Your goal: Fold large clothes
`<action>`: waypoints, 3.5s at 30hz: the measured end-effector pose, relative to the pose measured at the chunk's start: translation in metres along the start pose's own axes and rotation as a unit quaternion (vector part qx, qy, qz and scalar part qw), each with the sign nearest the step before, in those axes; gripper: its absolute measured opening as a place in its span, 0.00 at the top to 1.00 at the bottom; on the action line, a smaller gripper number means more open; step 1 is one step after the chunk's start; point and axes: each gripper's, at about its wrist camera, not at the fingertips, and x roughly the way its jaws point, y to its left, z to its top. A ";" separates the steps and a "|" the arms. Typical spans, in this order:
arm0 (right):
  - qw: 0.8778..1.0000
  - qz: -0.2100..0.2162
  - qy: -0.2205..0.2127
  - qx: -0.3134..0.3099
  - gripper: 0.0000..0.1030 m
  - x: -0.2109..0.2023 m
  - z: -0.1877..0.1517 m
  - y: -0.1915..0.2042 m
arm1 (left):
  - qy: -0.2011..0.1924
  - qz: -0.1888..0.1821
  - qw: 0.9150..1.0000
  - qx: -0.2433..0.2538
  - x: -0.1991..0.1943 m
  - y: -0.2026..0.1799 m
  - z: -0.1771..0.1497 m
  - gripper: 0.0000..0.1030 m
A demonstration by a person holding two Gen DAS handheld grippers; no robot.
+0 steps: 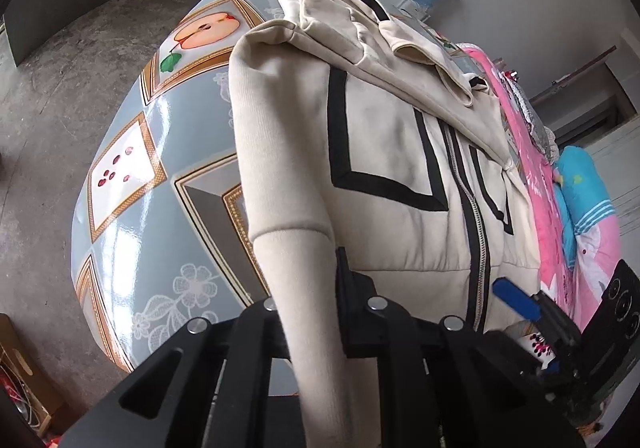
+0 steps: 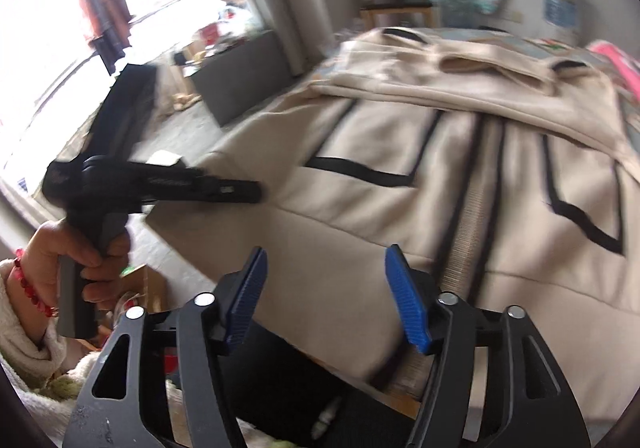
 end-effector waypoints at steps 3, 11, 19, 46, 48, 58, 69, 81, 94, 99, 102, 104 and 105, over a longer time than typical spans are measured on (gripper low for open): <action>0.997 -0.057 -0.006 0.051 0.35 -0.022 -0.007 -0.040 | -0.001 0.006 1.000 0.013 0.000 -0.001 -0.001 0.91; 0.962 -0.215 -0.039 0.165 0.35 -0.091 -0.036 -0.140 | 0.004 0.008 1.000 0.028 0.001 -0.001 -0.002 0.90; 0.943 -0.194 -0.031 0.269 0.35 -0.104 -0.067 -0.203 | 0.004 0.016 0.999 0.038 -0.001 -0.002 -0.005 0.90; 0.947 -0.151 0.025 0.283 0.67 -0.092 -0.095 -0.181 | 0.020 0.029 0.998 0.057 -0.010 -0.006 -0.021 0.90; 0.946 -0.147 0.026 0.289 0.70 -0.094 -0.097 -0.182 | 0.023 0.026 0.998 0.058 -0.012 -0.006 -0.026 0.90; 0.945 -0.153 0.031 0.288 0.89 -0.096 -0.098 -0.177 | 0.026 0.035 0.996 0.073 -0.016 -0.011 -0.040 0.90; 0.945 -0.138 0.002 0.295 0.95 -0.111 -0.094 -0.171 | 0.007 0.047 0.991 0.121 -0.028 -0.027 -0.039 0.92; 0.950 -0.127 -0.043 0.281 0.95 -0.132 -0.071 -0.161 | -0.035 0.000 0.993 0.116 -0.054 -0.040 -0.022 0.93; 0.955 -0.112 -0.093 0.258 0.95 -0.145 -0.031 -0.160 | -0.073 -0.040 0.989 0.121 -0.072 -0.054 0.012 0.94; 0.959 -0.099 -0.122 0.234 0.95 -0.152 0.005 -0.166 | -0.091 -0.060 0.987 0.114 -0.078 -0.059 0.042 0.94; 0.962 -0.089 -0.135 0.219 0.95 -0.150 0.034 -0.174 | -0.105 -0.068 0.986 0.108 -0.081 -0.061 0.066 0.94; 0.963 -0.079 -0.142 0.213 0.95 -0.147 0.056 -0.182 | -0.116 -0.075 0.985 0.105 -0.084 -0.062 0.085 0.94; 0.963 -0.074 -0.145 0.213 0.95 -0.145 0.066 -0.186 | -0.121 -0.078 0.984 0.104 -0.084 -0.063 0.095 0.94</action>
